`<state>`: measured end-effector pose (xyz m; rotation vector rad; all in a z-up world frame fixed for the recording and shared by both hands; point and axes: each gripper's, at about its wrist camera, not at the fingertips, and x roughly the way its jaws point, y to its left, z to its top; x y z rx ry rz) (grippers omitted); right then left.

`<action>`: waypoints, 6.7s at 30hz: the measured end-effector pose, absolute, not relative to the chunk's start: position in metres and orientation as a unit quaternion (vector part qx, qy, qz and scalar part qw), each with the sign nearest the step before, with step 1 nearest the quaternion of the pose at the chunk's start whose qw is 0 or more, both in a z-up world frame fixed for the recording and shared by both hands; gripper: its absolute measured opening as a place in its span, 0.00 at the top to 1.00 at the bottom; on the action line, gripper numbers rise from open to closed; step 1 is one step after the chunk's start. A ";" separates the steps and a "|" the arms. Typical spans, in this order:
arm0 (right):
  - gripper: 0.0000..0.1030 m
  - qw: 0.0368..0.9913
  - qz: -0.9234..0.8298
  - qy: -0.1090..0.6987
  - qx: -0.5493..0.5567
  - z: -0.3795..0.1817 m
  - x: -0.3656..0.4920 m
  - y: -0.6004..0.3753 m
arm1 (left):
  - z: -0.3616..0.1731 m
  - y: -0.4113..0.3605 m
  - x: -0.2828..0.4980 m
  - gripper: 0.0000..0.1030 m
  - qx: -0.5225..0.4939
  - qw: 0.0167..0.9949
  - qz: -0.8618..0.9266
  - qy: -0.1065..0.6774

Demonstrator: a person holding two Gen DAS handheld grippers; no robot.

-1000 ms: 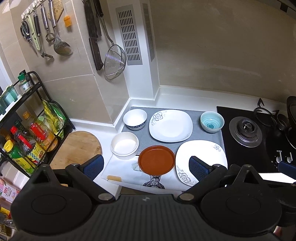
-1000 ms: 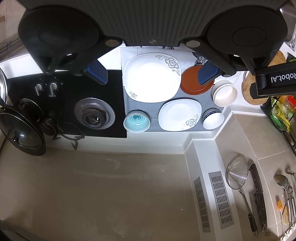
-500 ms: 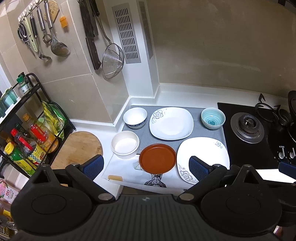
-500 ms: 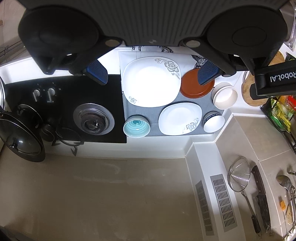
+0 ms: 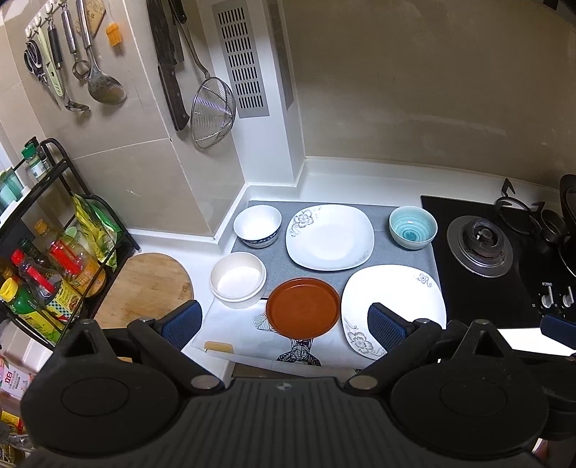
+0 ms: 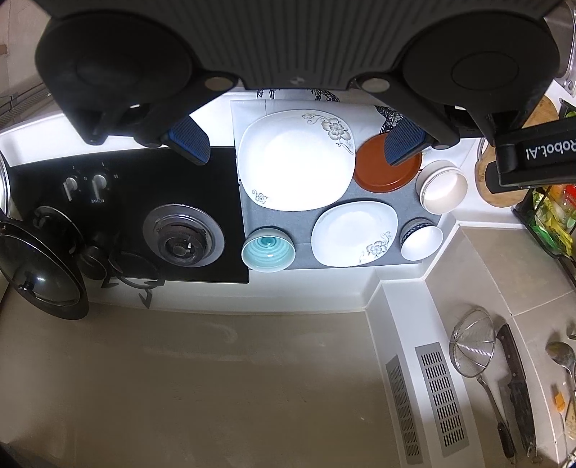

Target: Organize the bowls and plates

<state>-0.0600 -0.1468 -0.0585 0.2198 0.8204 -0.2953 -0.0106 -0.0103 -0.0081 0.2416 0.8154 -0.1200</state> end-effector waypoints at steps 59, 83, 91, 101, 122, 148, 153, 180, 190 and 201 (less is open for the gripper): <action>0.77 0.821 0.067 0.433 0.365 -0.342 0.076 -0.370 | -0.349 -0.042 0.242 0.77 -0.086 0.676 -0.149 0.716; 0.81 0.821 0.086 0.468 0.316 -0.347 0.079 -0.378 | -0.337 -0.051 0.240 0.72 -0.060 0.691 -0.145 0.706; 0.85 0.817 0.111 0.475 0.308 -0.339 0.065 -0.385 | -0.330 -0.058 0.229 0.72 -0.056 0.697 -0.155 0.698; 0.82 0.803 0.115 0.490 0.319 -0.342 0.062 -0.383 | -0.342 -0.058 0.218 0.71 -0.059 0.695 -0.163 0.698; 0.84 0.804 0.119 0.485 0.323 -0.340 0.052 -0.378 | -0.325 -0.075 0.188 0.69 -0.031 0.741 -0.161 0.651; 0.85 0.825 0.110 0.453 0.319 -0.286 0.072 -0.370 | -0.279 -0.045 0.206 0.69 -0.079 0.743 -0.171 0.642; 0.85 0.829 0.110 0.451 0.311 -0.274 0.092 -0.351 | -0.273 -0.026 0.219 0.70 -0.091 0.747 -0.169 0.636; 0.85 0.861 0.028 0.429 0.271 -0.234 0.216 -0.241 | -0.276 0.070 0.361 0.69 -0.134 0.723 -0.223 0.640; 0.85 0.870 -0.014 0.404 0.283 -0.257 0.247 -0.223 | -0.281 0.070 0.414 0.67 -0.084 0.726 -0.241 0.638; 0.85 0.870 -0.029 0.399 0.287 -0.286 0.264 -0.244 | -0.285 0.042 0.426 0.70 -0.066 0.742 -0.215 0.631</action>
